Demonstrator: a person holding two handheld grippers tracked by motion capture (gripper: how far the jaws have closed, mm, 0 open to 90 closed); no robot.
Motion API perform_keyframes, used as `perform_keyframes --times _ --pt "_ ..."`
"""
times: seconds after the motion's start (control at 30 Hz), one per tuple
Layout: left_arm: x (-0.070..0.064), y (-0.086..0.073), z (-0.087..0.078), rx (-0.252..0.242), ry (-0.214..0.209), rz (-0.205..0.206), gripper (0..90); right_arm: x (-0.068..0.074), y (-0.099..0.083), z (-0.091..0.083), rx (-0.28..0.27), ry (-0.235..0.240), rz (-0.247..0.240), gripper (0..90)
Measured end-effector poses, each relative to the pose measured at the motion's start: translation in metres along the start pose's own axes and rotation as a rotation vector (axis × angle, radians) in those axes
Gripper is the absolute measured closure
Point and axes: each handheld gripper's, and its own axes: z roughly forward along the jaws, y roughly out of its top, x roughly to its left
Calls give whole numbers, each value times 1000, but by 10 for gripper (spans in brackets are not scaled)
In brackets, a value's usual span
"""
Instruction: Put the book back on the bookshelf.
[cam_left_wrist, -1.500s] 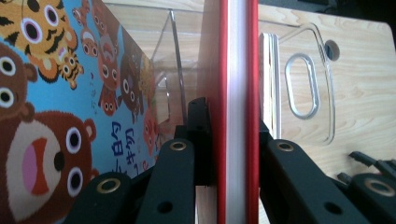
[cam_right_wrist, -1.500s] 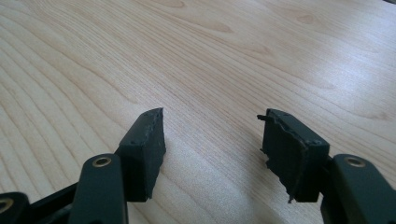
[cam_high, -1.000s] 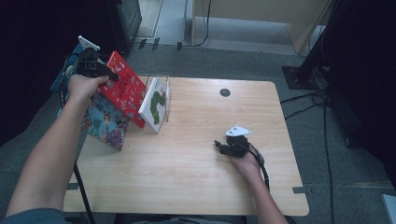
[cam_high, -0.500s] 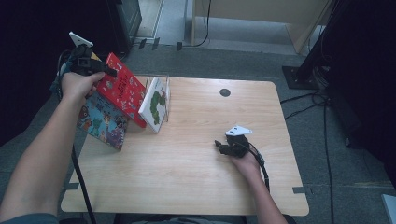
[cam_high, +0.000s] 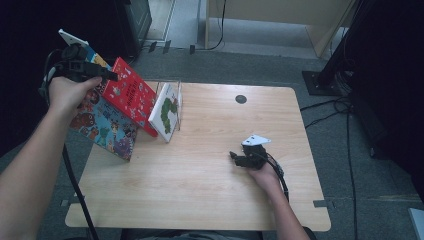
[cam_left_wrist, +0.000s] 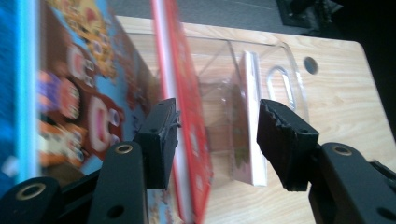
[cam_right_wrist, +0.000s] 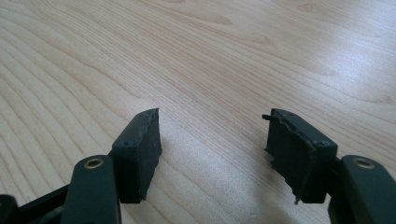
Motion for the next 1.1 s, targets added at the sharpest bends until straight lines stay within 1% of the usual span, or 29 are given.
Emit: perform_keyframes --times 0.1,0.2,0.27,0.33,0.43,0.47,0.6,0.7,0.77,0.8,0.87,0.93,1.0,1.07,1.1 --pt "-11 -11 0 12 -1 34 479 0 0 0 1 1 2 349" --pt "-19 -22 1 20 -32 55 468 0 0 0 3 6 -3 327" --pt "-24 -31 2 15 -34 78 465 0 0 0 6 7 -5 309" --pt "-28 -39 4 16 -46 87 459 0 0 0 8 7 -7 288" --pt "-33 -52 8 25 -42 105 465 1 -1 -1 8 7 -5 267" --pt "-35 -57 9 22 -49 111 466 1 -1 -1 10 6 -2 262" --pt "-40 -75 19 35 -79 130 460 2 -2 -1 13 5 -2 246" --pt "-44 -89 27 35 -76 150 452 2 -2 -2 15 5 -1 239" --pt "-45 -99 33 27 -97 144 450 2 -2 -2 15 6 -1 237" --pt "-45 -105 37 29 -101 146 449 2 -2 -2 15 5 -1 237" --pt "-48 -114 44 42 -101 167 448 2 -2 -2 15 5 0 236" --pt "-49 -123 50 53 -109 173 445 2 -2 -2 16 6 2 236" --pt "-50 -131 55 55 -111 178 445 2 -2 -2 17 5 -5 236" --pt "-52 -138 61 59 -102 194 441 2 -2 -2 15 4 -3 236" --pt "-53 -142 63 51 -101 202 439 2 -2 -2 16 4 -4 236"
